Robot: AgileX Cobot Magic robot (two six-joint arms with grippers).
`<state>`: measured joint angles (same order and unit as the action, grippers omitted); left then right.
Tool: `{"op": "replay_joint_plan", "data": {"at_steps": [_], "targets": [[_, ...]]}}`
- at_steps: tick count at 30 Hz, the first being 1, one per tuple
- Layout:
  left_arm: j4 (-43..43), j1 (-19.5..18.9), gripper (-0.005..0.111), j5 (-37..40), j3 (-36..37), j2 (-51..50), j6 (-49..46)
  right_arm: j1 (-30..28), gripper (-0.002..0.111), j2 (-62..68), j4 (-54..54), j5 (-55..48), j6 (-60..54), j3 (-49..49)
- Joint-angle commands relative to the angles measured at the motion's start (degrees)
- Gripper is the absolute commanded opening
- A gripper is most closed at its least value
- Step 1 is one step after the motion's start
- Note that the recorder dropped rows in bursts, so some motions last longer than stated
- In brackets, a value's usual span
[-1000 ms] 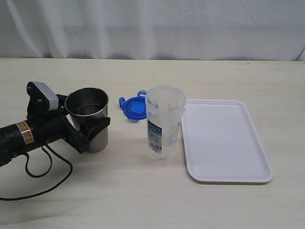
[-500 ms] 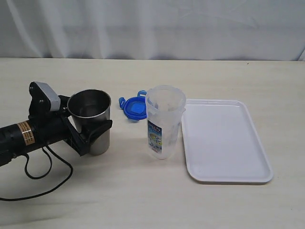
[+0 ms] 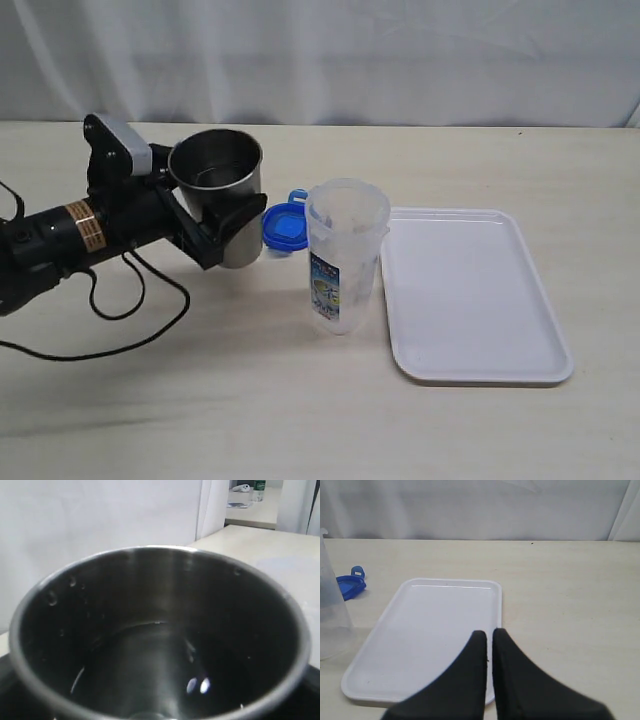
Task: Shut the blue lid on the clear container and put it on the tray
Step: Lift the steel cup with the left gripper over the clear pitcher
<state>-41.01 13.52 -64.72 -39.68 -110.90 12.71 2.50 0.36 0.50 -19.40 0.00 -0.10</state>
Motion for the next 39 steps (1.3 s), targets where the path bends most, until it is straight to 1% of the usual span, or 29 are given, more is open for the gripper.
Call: {"op": "replay_joint_plan", "data": {"at_steps": [1, 6, 10, 13, 15, 18, 22, 27, 32, 33, 36, 39], "targets": [[1.36, 0.49, 0.0, -0.91, -5.04, 1.27, 2.22, -0.33, 0.004, -0.36, -0.1, 0.01, -0.42, 0.1], [-0.29, 0.49, 0.0, 4.01, -10.55, 1.27, 8.88, -0.33, 0.004, -0.36, -0.1, 0.01, -0.42, 0.1], [-0.42, 1.18, 0.0, 10.51, -14.76, 1.27, 14.07, -0.33, 0.004, -0.36, -0.1, 0.01, -0.42, 0.1], [-1.53, 2.61, 0.0, 12.11, -16.98, 1.27, 14.2, -0.33, 0.004, -0.36, -0.1, 0.01, -0.42, 0.1], [-3.04, 4.0, 0.0, 13.33, -18.77, 1.27, 16.07, -0.33, 0.004, -0.36, -0.1, 0.01, -0.42, 0.1], [-3.08, 6.1, 0.0, 16.25, -21.06, 1.27, 17.29, -0.33, 0.004, -0.36, -0.1, 0.01, -0.42, 0.1], [-3.32, 7.9, 0.0, 19.18, -23.8, 1.27, 17.29, -0.33, 0.004, -0.36, -0.1, 0.01, -0.42, 0.1], [-6.09, 9.2, 0.0, 18.53, -25.12, 1.27, 17.39, -0.33, 0.004, -0.36, -0.1, 0.01, -0.42, 0.1], [-11.1, 9.18, 0.0, 18.52, -25.12, 1.27, 17.14, -0.33, 0.004, -0.36, -0.1, 0.01, -0.42, 0.1], [-12.42, 9.18, 0.0, 17.71, -25.12, 1.27, 17.14, -0.33, 0.004, -0.36, -0.1, 0.01, -0.42, 0.1], [-15.65, 9.18, 0.0, 12.15, -25.12, 1.27, 17.04, -0.33, 0.004, -0.36, -0.1, 0.01, -0.42, 0.1], [-15.36, 9.18, 0.0, 10.22, -25.12, 1.27, 14.34, -0.33, 0.004, -0.36, -0.1, 0.01, -0.42, 0.1]]}}
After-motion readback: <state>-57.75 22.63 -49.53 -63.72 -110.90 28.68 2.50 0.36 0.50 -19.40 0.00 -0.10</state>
